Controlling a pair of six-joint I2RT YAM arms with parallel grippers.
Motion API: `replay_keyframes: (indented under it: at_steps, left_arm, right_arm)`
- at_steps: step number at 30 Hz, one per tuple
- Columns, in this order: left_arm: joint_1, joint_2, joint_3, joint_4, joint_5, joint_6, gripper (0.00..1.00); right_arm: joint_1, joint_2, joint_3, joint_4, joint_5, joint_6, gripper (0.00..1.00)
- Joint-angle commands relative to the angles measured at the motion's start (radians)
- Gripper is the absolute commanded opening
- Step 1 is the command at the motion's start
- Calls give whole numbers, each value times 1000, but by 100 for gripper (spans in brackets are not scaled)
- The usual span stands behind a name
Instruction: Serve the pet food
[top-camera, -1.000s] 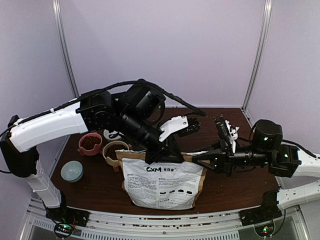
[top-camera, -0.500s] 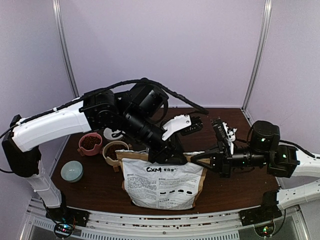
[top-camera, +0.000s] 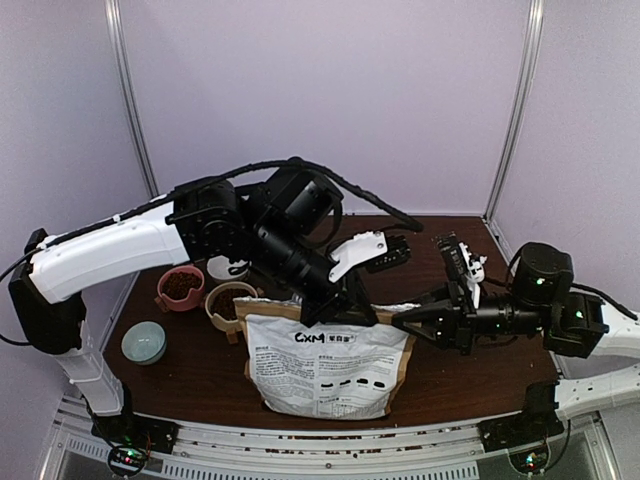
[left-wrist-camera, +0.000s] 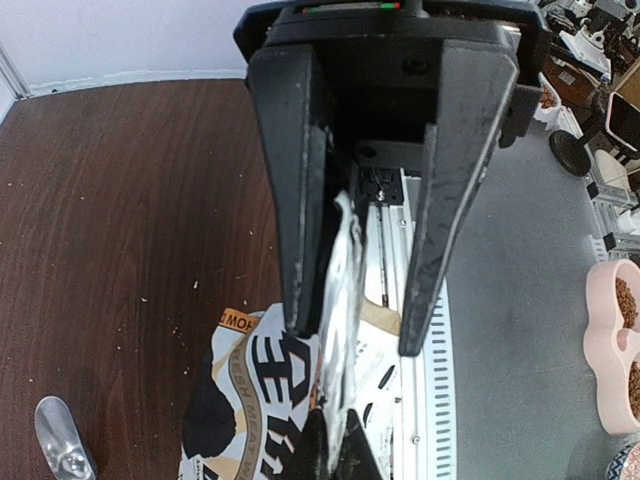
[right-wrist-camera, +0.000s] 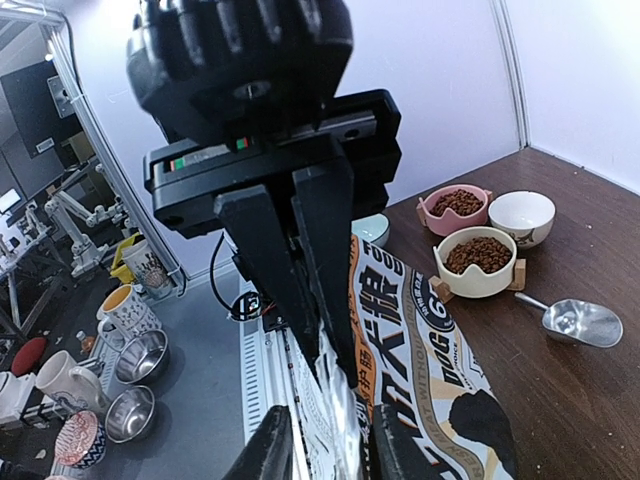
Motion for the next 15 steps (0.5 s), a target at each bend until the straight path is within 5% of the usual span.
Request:
replay_keyframes:
  at_steps: [1, 3, 6, 12, 14, 15]
  left_arm:
    - [7, 5, 21, 40, 6, 13, 0]
    - [7, 5, 19, 40, 6, 15, 0]
    - [7, 3, 31, 10, -14, 22, 0]
    - [7, -30, 27, -89, -99, 49, 20]
    - [8, -42, 18, -111, -111, 52, 17]
    - [9, -48, 12, -119, -115, 54, 8]
  right_arm:
    - [-4, -6, -25, -5, 1, 6, 29]
    - [-4, -3, -27, -10, 5, 7, 25]
    - [-4, -6, -30, -15, 24, 5, 0]
    - [-5, -33, -25, -27, 53, -1, 0]
    - [-5, -36, -22, -31, 57, -3, 0]
    - [-4, -36, -21, -31, 59, -2, 0]
